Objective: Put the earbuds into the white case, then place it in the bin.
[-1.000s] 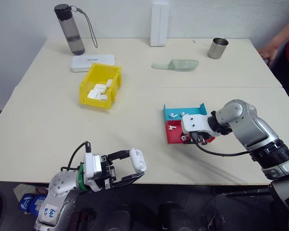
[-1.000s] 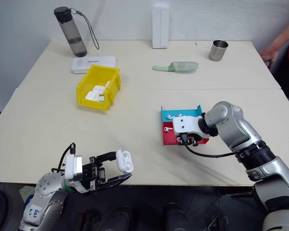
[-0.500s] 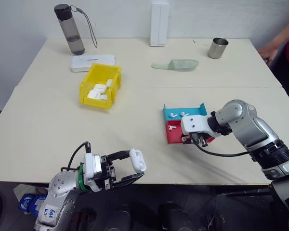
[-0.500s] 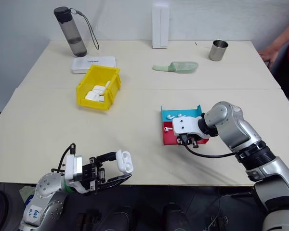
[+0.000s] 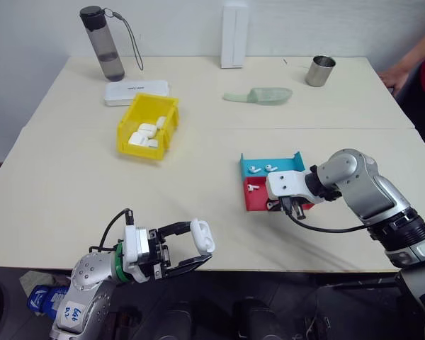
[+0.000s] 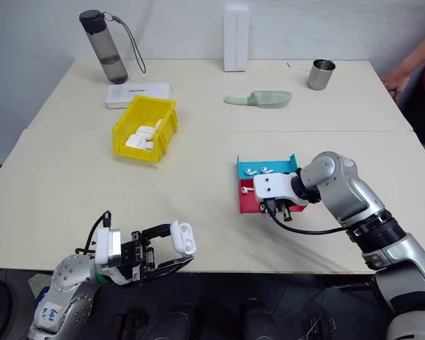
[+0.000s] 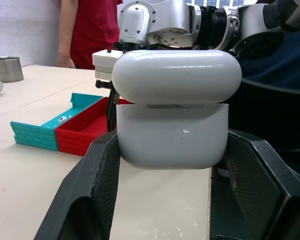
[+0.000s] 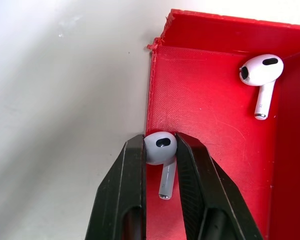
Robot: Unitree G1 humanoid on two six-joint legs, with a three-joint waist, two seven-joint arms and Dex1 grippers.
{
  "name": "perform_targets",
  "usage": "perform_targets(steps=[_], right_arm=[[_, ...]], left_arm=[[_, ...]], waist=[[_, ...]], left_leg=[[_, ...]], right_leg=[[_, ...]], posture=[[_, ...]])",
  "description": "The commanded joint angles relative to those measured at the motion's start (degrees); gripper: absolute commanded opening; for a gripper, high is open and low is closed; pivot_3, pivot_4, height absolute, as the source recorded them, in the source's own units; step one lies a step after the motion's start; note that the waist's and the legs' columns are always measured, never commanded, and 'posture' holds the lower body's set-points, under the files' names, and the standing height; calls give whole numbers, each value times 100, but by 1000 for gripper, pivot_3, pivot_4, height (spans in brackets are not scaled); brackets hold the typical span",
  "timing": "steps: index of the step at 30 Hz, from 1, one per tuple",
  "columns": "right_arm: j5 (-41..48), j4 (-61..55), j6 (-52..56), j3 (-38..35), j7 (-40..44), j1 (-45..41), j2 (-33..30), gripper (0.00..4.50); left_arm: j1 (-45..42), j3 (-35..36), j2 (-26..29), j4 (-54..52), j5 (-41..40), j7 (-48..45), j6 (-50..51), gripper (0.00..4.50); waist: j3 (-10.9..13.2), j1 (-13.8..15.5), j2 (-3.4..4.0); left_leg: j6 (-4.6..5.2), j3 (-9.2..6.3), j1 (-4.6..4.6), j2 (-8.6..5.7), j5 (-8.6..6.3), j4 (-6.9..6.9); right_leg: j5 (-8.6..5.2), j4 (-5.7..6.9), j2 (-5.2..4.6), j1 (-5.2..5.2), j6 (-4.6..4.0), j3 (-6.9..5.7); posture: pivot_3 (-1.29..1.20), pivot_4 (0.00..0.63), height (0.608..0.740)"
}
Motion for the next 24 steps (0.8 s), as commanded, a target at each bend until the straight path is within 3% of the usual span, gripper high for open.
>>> perform_targets(steps=[1,7,12,14,18,24], right_arm=[[890,-676,339,-590,518,289,-289,437],[2567,-1200,575,-2027,567,785,-334,437],[4504,-1763,1336,-3264,-262,1070,617,437],[5163,-2063,1113,-3547,-782,1191,1401,437],[5668,-2617,1015,-3450,-1737,1254,2417,437],[5439,-2727,426,-2907,-1962,1222,3063,437]], left_arm=[[-30,91,25,-237,-282,-13,25,2735],[-453,283,-3,-103,-865,-39,395,2735],[-1140,328,-77,147,-1206,-159,686,2735],[-1490,234,-114,372,-1214,-318,767,2735],[-1934,210,-240,638,-1375,-579,883,2735],[-2458,190,-375,695,-1630,-755,1260,2735]], waist=[[2,28,-1],[7,23,-2],[8,6,-4],[9,-4,-5],[9,-7,-4],[9,-6,-4]], left_leg=[[0,-3,0,0,0,-2],[1,-6,-8,0,-1,0],[0,-9,-7,1,0,1],[0,-9,-6,1,0,1],[-3,-9,-6,0,1,2],[-3,-13,-5,-3,1,4]], right_leg=[[0,-1,0,0,0,-2],[0,-8,0,0,0,-4],[0,-3,1,2,1,-10],[1,0,1,2,2,-12],[1,13,2,-4,3,-12],[2,14,0,-4,4,-12]], posture=[[0,150,740],[0,150,740],[0,150,740],[0,150,740],[0,150,740],[0,150,740]])
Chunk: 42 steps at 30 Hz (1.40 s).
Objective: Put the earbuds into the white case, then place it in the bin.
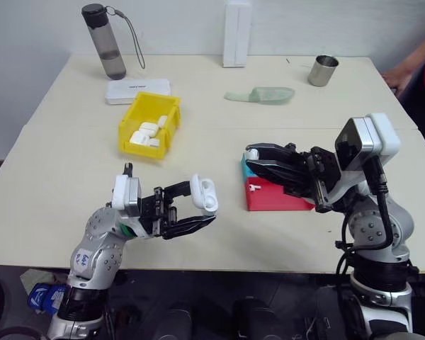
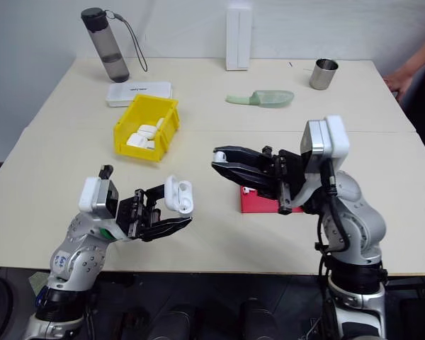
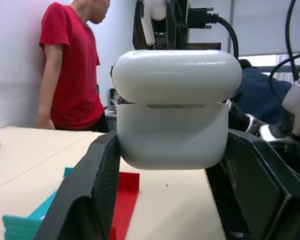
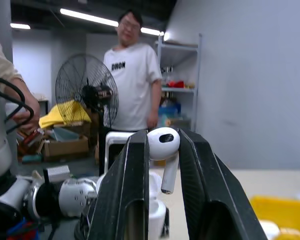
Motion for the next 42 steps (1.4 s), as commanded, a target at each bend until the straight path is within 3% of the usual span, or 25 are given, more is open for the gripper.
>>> perform_targets(steps=[1,15,42], right_arm=[[-96,-135,-378,220,-100,-84,174,437],[-479,305,-1038,917,-62,-188,595,437],[-630,930,-1797,834,635,731,115,437]], left_arm=[[-192,30,-84,-179,-316,-44,195,2735],[-280,41,-336,-642,-517,280,545,2735],[-258,111,-627,-817,-349,595,399,2735]], waist=[[0,-6,0],[0,-19,0],[0,-9,0]], left_leg=[[0,0,0,0,0,0],[-3,-1,1,1,2,-2],[-3,0,1,0,2,-3]], right_leg=[[0,0,0,0,0,0],[0,6,1,-6,0,1],[0,1,0,-3,0,1]], posture=[[0,150,740],[0,150,740],[0,150,740]])
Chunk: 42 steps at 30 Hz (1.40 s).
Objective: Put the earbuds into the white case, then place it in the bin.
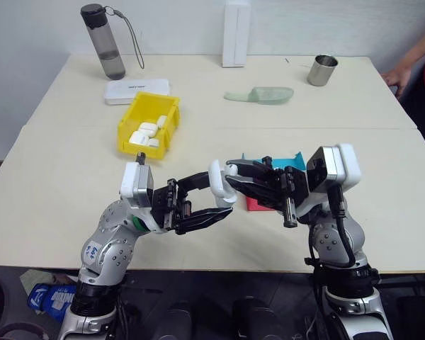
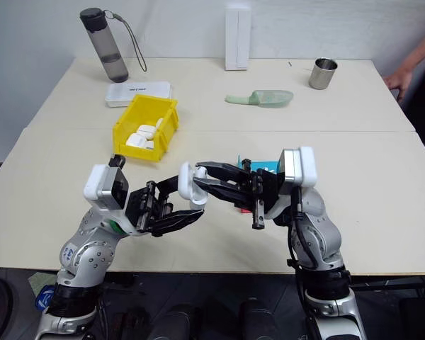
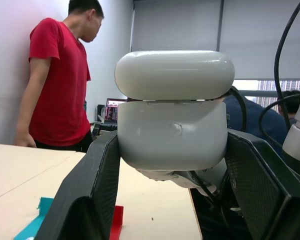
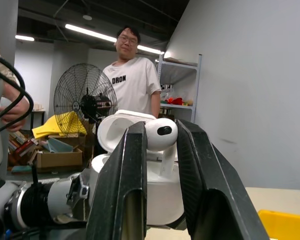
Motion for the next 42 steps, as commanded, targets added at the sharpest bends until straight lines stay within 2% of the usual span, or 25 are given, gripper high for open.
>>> perform_targets(steps=[1,17,27,42], right_arm=[[-135,135,-22,-21,122,230,-186,437],[168,-166,143,-137,-186,29,-465,437],[409,-259,528,-100,-825,-545,-219,437],[367,-121,1084,34,-698,-633,-446,437]], left_arm=[[-171,228,-144,-270,-247,19,-272,2735],[-57,250,-416,-308,-218,70,-355,2735],[-104,104,-534,-318,-191,31,-383,2735],[-202,18,-706,-223,-59,63,-669,2735]], waist=[[0,1,0],[0,5,0],[0,5,-1],[0,5,-1]], left_leg=[[0,0,0,0,0,0],[0,0,0,1,0,0],[0,0,0,1,0,0],[0,0,0,1,0,-1]], right_leg=[[0,0,0,0,0,0],[0,-3,0,1,0,0],[0,-4,0,1,0,0],[0,-6,0,1,0,0]], posture=[[0,150,740],[0,150,740],[0,150,740],[0,150,740]])
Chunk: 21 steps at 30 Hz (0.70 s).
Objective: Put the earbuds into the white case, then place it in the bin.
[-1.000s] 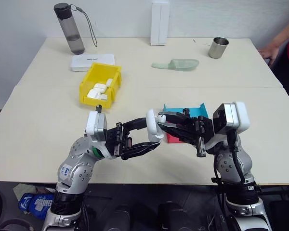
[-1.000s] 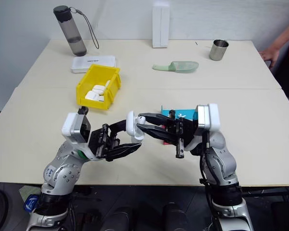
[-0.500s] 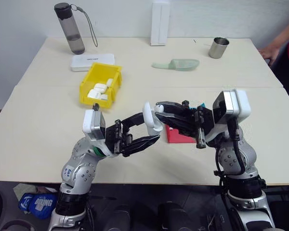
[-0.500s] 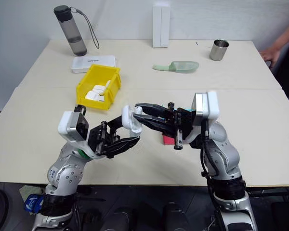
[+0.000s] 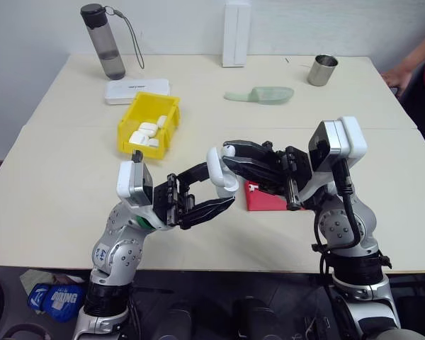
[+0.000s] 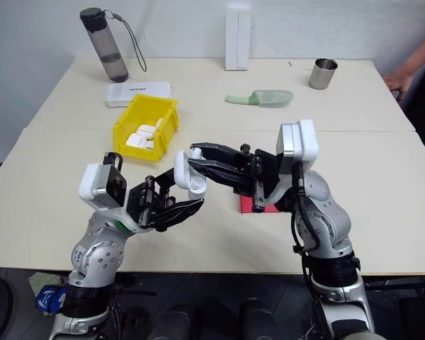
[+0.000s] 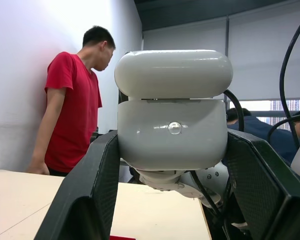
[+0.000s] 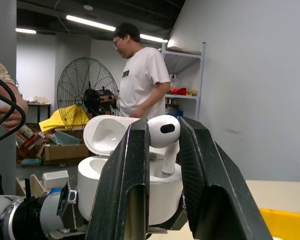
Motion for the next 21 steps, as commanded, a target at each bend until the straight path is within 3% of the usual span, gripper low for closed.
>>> perform_targets(steps=[1,7,11,19,21], right_arm=[[-98,51,221,62,-27,34,-124,437],[117,34,749,115,21,-146,-332,437],[364,-94,1217,162,122,-327,-580,1729],[314,-27,1023,-257,163,-525,-810,4369],[379,-25,1083,-483,204,-492,-1053,4457]], left_arm=[[-190,-48,-138,-262,-86,-33,-244,2735],[-208,-81,-191,-215,-18,-29,-328,2735],[-223,-104,-188,-183,30,-54,-390,2735],[-147,-85,-163,-132,69,-69,-521,2735],[-43,-37,-95,-103,87,-94,-546,2735]], waist=[[0,0,0],[0,-3,0],[1,3,-1],[1,6,-2],[2,12,-2]], left_leg=[[0,0,0,0,0,0],[0,0,0,0,0,-1],[0,0,0,0,0,0],[0,0,-1,0,0,-6],[1,0,-1,0,0,-6]], right_leg=[[0,0,0,0,0,0],[0,0,0,0,0,0],[0,-2,0,1,0,-1],[0,-9,0,1,0,-1],[0,-10,0,2,0,0]], posture=[[0,150,740],[0,150,740],[0,150,740],[0,150,740],[0,150,740]])
